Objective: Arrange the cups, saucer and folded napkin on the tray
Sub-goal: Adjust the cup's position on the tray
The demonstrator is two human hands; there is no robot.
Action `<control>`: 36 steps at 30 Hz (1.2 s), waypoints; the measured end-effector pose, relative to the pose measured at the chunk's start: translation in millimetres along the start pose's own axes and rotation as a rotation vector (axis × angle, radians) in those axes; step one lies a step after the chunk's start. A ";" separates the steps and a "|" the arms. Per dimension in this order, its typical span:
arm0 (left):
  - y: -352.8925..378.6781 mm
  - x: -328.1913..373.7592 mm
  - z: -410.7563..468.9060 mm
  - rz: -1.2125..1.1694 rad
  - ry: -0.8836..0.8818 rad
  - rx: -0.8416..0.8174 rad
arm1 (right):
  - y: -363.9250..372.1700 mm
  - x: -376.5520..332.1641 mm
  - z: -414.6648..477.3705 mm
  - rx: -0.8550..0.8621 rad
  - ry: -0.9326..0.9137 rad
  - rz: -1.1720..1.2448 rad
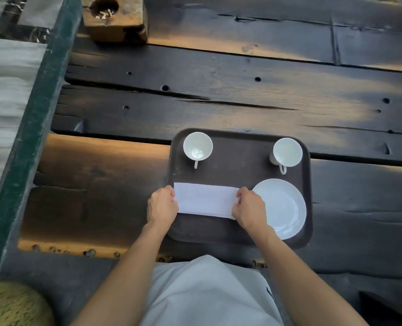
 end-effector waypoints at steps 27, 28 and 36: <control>-32.3 59.8 68.9 -1.236 -0.300 -0.172 | -24.8 -120.4 51.2 -0.225 -0.165 0.569; -30.3 60.1 68.2 -1.264 -0.306 -0.169 | -24.5 -120.3 50.7 -0.231 -0.165 0.582; -20.1 65.6 65.8 -1.283 -0.283 -0.151 | -24.3 -113.7 51.4 -0.225 -0.151 0.631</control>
Point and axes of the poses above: each hand's wrist, its own z-axis towards the middle knuckle, its own y-axis out of the palm, x = y × z, the point moved 3 cm from there along z, towards the middle knuckle, and after that the axes turned 9 degrees about y, right-handed, at the moved point
